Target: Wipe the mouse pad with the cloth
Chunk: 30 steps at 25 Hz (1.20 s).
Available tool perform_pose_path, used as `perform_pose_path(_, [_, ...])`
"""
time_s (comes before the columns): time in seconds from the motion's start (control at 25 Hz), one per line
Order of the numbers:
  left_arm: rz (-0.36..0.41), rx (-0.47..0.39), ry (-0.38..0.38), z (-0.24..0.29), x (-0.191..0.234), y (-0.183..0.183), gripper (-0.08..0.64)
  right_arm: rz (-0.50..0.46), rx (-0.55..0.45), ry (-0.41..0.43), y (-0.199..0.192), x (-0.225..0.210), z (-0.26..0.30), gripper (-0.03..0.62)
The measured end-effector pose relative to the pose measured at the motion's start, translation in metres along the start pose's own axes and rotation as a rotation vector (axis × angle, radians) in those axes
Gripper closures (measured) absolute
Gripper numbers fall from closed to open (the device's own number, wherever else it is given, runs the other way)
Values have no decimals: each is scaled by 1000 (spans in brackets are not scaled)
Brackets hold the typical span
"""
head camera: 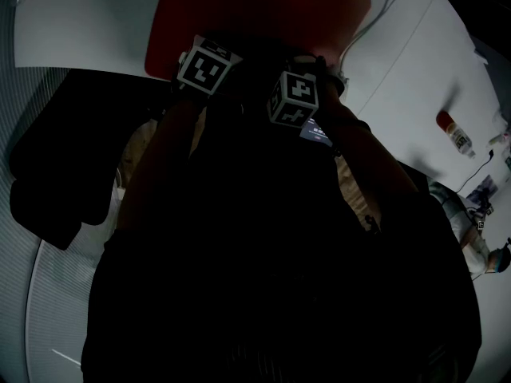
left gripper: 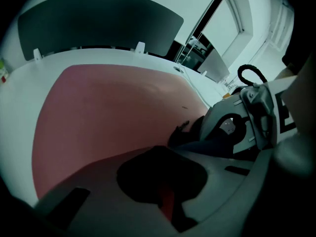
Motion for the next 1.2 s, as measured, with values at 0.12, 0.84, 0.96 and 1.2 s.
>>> perform_pose_path(0.12, [-3,-5,4,0,0,0,552,4,-30,24,-1,-2,1,526])
perform_pose_path(0.84, [-9,-27,19,1,-1,-1,552,303,198,-365,-108,-165,-38,531])
perform_pose_path(0.96, [-8,-24,19,1,-2,-2,552,261,154,-277,-82,-129,-28,530])
perform_pose_path(1.2, [-6,-13,20,1,0,-3,552,73,66,-90,-7,-7,-4,528])
Point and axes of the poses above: the fingertips, and each gripper's own axes: z forward along the fingers, x to its left, y out of its top, the point moved 5 cm from there along -z, backward along the fingers, and after that the axes turned 9 degrees about -y, right-handed, at the moved point
